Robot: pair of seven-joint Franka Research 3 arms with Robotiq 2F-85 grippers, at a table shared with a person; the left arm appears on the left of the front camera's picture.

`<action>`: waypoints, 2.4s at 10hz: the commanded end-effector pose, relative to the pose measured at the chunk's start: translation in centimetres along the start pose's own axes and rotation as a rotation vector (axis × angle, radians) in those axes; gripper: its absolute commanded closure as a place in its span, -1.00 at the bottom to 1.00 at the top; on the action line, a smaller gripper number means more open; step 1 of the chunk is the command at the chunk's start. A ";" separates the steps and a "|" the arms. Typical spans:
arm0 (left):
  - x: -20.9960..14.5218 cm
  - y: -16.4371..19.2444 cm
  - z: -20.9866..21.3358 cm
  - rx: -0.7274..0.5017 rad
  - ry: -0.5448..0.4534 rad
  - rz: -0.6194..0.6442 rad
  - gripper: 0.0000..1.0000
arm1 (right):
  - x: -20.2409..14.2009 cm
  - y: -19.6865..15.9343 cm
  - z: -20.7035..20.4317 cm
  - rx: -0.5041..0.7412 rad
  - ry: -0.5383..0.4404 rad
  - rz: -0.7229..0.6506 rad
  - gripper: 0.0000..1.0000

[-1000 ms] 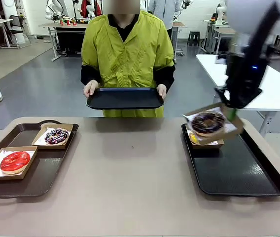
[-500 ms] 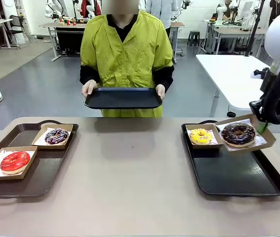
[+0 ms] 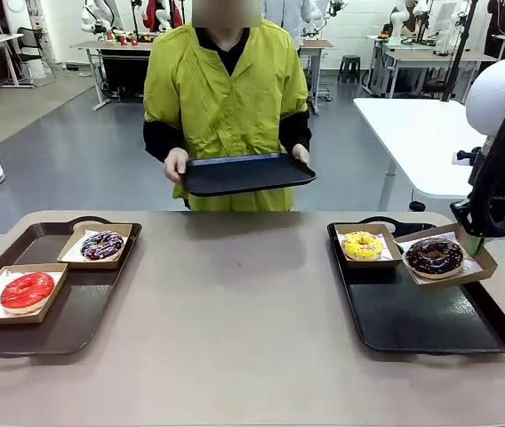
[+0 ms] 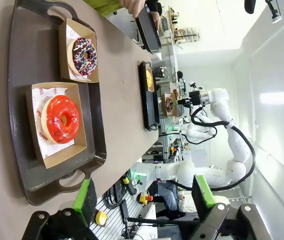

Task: Individually package the donuts and arrange them on the tray.
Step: Place the picked Paper togo box on the Handle tray.

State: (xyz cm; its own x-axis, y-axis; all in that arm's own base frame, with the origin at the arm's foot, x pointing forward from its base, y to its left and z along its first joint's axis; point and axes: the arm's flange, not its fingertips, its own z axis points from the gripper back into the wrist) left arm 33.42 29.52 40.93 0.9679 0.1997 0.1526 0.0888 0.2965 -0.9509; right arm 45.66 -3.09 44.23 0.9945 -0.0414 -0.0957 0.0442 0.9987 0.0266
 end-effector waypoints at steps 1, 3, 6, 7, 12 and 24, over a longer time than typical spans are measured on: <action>-0.2 -0.3 0.1 0.009 -0.012 -0.004 -1.00 | -0.6 -0.1 0.4 0.000 -0.011 0.000 0.97; -0.2 -0.3 0.1 0.009 -0.012 -0.004 -1.00 | -0.6 -0.1 0.4 0.000 -0.011 0.000 0.97; -0.2 -0.3 0.1 0.009 -0.012 -0.004 -1.00 | 0.4 -0.1 -0.3 0.037 -0.027 0.046 0.97; -0.2 -0.3 0.1 0.009 -0.012 -0.004 -1.00 | 0.5 -0.3 -1.4 0.044 -0.037 0.064 0.97; -0.2 -0.3 0.1 0.009 -0.012 -0.004 -1.00 | 1.7 -1.1 -6.0 0.071 -0.015 0.045 0.97; -0.2 -0.3 0.1 0.009 -0.012 -0.004 -1.00 | 2.1 -0.2 -7.4 0.104 0.021 0.046 -1.00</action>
State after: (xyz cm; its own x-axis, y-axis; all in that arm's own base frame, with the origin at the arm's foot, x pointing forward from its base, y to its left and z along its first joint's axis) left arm 33.44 29.51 40.93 0.9680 0.1993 0.1527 0.0889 0.2965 -0.9509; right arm 47.30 -3.23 36.71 0.9941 -0.0162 -0.1074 0.0271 0.9945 0.1012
